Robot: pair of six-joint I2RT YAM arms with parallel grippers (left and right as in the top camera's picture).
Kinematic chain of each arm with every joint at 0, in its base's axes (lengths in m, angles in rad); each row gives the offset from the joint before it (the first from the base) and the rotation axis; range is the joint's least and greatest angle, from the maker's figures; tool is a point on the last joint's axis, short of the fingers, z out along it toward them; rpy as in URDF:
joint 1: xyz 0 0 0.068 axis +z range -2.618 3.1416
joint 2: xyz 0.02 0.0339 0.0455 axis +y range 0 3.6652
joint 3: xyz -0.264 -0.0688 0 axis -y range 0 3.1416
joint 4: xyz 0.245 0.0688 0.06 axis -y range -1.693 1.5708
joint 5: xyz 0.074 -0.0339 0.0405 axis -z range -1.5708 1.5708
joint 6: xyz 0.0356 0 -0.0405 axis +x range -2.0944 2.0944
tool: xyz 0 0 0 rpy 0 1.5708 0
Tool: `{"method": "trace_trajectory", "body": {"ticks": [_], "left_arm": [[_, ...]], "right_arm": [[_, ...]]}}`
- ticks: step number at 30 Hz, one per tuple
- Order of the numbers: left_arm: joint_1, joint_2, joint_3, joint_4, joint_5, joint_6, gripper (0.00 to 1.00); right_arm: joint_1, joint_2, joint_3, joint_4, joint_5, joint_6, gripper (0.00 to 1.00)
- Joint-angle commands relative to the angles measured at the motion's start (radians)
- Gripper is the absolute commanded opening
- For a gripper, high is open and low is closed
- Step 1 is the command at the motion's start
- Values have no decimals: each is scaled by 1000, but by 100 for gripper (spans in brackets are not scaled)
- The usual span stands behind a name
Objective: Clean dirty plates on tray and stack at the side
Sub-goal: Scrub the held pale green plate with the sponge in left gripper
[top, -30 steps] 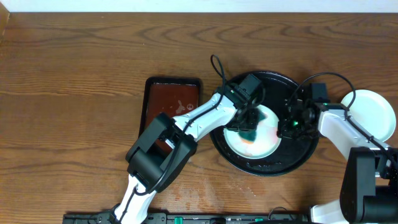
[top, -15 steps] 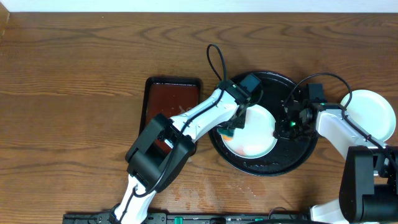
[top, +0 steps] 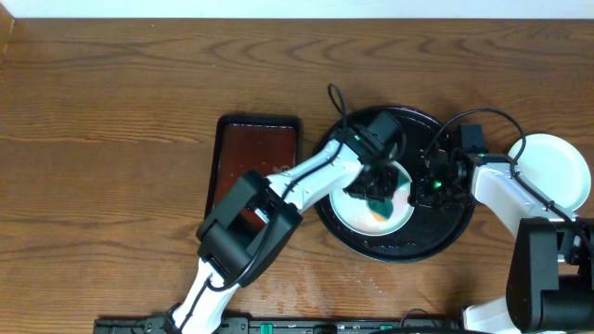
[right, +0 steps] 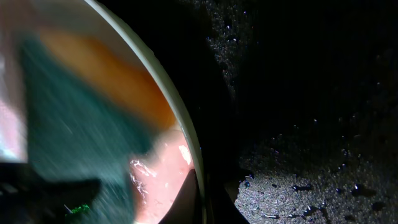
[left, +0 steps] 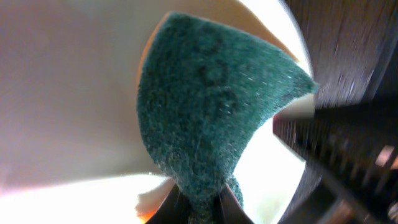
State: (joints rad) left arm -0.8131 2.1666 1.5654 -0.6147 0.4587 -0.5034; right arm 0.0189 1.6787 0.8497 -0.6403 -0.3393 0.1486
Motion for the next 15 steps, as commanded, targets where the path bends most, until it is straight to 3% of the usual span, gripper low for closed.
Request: {"method": "trace_trajectory", "body": {"ticks": [1, 6, 9, 15], "left_arm": [[-11, 43, -12, -56, 55, 25, 8], [-8, 44, -12, -146, 71, 106, 8], [8, 42, -12, -173, 10, 85, 7], [77, 31, 12, -324, -447, -4, 7]], "right_arm": [[3, 16, -1, 0, 35, -3, 1], [3, 16, -1, -1, 35, -4, 1], [3, 16, -1, -1, 35, -4, 1], [3, 16, -1, -2, 35, -4, 1]]}}
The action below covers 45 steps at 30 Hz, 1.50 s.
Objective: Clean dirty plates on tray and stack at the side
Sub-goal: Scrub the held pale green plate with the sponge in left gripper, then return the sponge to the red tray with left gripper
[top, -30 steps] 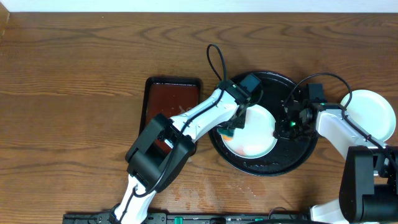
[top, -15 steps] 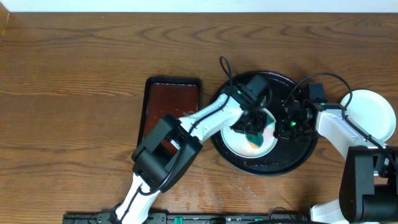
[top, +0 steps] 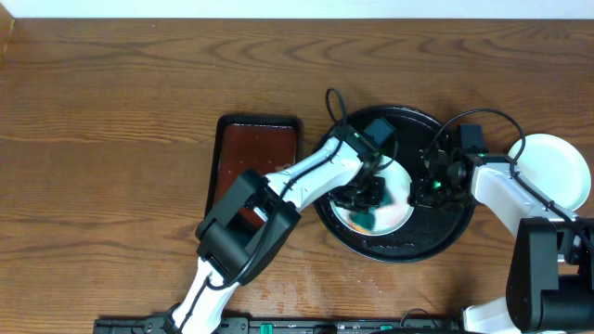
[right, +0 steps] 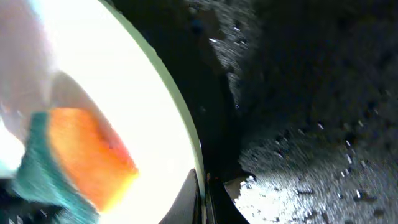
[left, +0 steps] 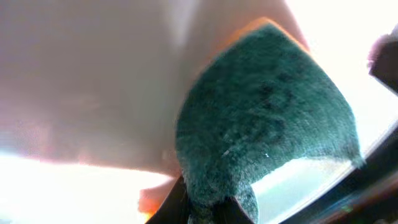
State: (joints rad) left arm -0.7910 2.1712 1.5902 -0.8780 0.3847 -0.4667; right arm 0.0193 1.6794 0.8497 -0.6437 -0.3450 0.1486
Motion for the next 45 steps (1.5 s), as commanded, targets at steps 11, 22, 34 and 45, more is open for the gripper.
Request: {"method": "trace_trajectory", "body": {"ticks": [11, 22, 34, 45], "left_arm": [[97, -36, 119, -69, -467, -27, 7], [234, -230, 130, -227, -468, 17, 8], [378, -228, -75, -165, -445, 70, 12], [387, -315, -72, -172, -417, 70, 45]], "right_arm": [[2, 15, -1, 9, 68, -4, 1], [1, 15, -1, 15, 76, -8, 1], [2, 15, -1, 119, 19, -16, 18], [2, 15, -1, 130, -2, -35, 15]]}}
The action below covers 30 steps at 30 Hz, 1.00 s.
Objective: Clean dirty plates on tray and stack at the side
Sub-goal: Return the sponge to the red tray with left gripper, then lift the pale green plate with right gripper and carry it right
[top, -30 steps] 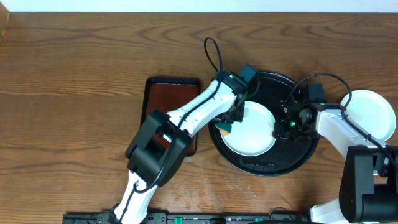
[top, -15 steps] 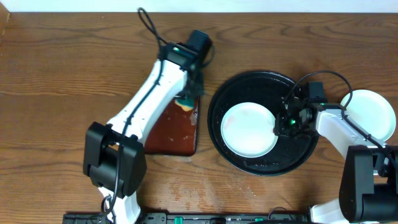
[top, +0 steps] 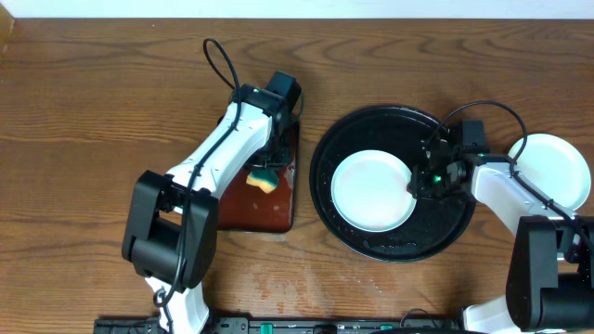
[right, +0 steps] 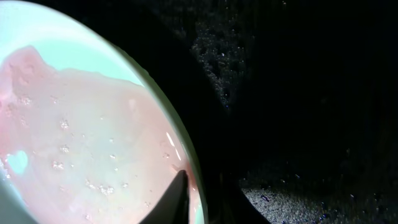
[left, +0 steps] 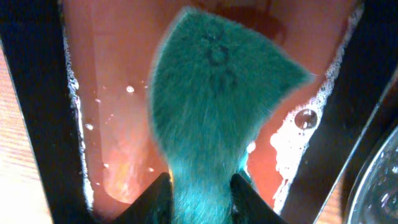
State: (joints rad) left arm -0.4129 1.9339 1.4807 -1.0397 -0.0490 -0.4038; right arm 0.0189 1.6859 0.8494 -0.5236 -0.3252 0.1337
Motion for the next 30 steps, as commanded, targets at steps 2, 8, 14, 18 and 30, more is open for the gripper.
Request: {"method": "trace_trajectory", "body": {"ticks": [2, 8, 14, 18, 30], "left_arm": [[9, -126, 39, -10, 23, 7, 50], [9, -289, 38, -37, 23, 7, 64], [9, -420, 38, -58, 23, 7, 66], [9, -452, 38, -59, 23, 7, 72], [9, -451, 36, -58, 23, 7, 82]], "right_arm": [[2, 8, 2, 16, -24, -24, 2], [3, -56, 10, -2, -34, -23, 1], [64, -330, 11, -56, 214, 31, 1], [141, -481, 11, -87, 467, 30, 1], [484, -600, 11, -109, 959, -39, 1]]}}
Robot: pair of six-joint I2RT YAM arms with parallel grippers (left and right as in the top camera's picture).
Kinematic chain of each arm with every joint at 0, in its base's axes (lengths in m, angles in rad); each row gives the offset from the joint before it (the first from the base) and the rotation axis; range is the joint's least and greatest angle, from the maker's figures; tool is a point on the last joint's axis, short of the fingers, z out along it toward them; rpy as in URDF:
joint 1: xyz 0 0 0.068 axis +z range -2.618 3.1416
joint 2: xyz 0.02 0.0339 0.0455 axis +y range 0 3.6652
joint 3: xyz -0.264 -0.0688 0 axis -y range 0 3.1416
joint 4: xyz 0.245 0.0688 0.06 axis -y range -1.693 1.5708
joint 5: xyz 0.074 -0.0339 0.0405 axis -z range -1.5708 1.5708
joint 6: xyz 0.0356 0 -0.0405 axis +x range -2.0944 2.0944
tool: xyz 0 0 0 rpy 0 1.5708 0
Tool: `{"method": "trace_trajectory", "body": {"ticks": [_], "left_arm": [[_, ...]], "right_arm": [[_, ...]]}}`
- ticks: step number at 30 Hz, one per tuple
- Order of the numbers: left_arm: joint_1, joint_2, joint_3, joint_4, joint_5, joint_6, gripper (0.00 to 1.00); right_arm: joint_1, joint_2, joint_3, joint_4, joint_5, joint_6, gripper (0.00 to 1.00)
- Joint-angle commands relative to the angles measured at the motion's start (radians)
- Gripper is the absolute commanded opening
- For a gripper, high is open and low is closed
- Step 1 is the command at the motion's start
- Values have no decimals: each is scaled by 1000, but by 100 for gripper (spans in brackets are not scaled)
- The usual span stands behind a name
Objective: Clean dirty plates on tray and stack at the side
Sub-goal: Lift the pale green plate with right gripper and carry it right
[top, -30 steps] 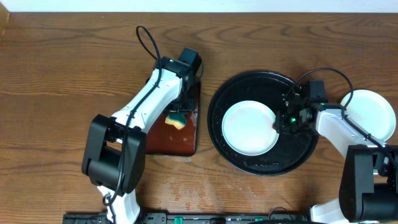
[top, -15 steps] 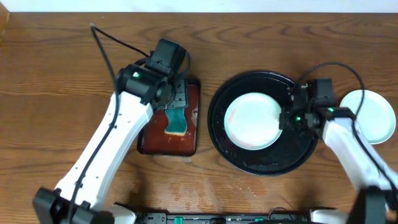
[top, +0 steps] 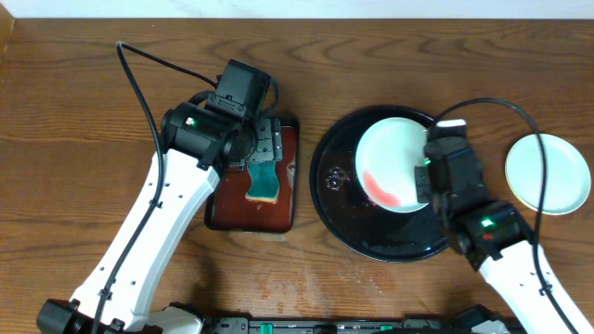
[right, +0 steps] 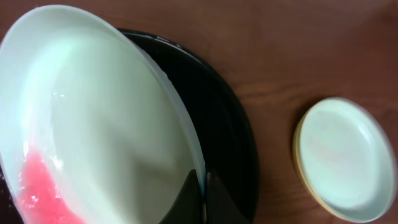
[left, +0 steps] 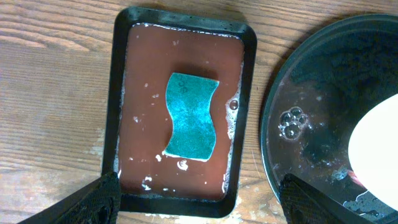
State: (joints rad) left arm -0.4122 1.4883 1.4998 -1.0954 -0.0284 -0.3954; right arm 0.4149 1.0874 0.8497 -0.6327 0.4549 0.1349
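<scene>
A white plate hangs tilted over the round black tray, with pink liquid pooled at its low side. My right gripper is shut on its rim; the right wrist view shows the jaws pinching the edge of the plate. The green sponge lies loose in the rectangular tray of reddish-brown water. My left gripper hovers above it, open and holding nothing. A stack of clean plates sits at the far right.
The rectangular tray lies just left of the round tray on a wooden table. Drops and bubbles cover the round tray's floor. The clean stack sits on bare wood right of the round tray's rim.
My left gripper has let go of the sponge and stands higher above the rectangular tray, open. The plate, flat on the round tray before, is now raised and tilted in my right gripper.
At first my left gripper pressed the sponge on the plate in the round tray, with my right gripper at the plate's rim. Then the sponge was in the rectangular tray, still held. Now the sponge lies free and the plate is lifted.
</scene>
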Motion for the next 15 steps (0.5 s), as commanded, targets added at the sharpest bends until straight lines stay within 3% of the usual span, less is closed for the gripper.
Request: {"method": "trace_trajectory", "body": {"ticks": [1, 7, 15], "left_arm": [[8, -5, 17, -3, 2, -2, 82], [8, -5, 17, -3, 2, -2, 82], [8, -5, 17, -3, 2, -2, 82]], "right_arm": [[119, 1, 11, 2, 220, -44, 1], [305, 17, 11, 21, 499, -104, 1], [402, 19, 11, 61, 572, -152, 1]]}}
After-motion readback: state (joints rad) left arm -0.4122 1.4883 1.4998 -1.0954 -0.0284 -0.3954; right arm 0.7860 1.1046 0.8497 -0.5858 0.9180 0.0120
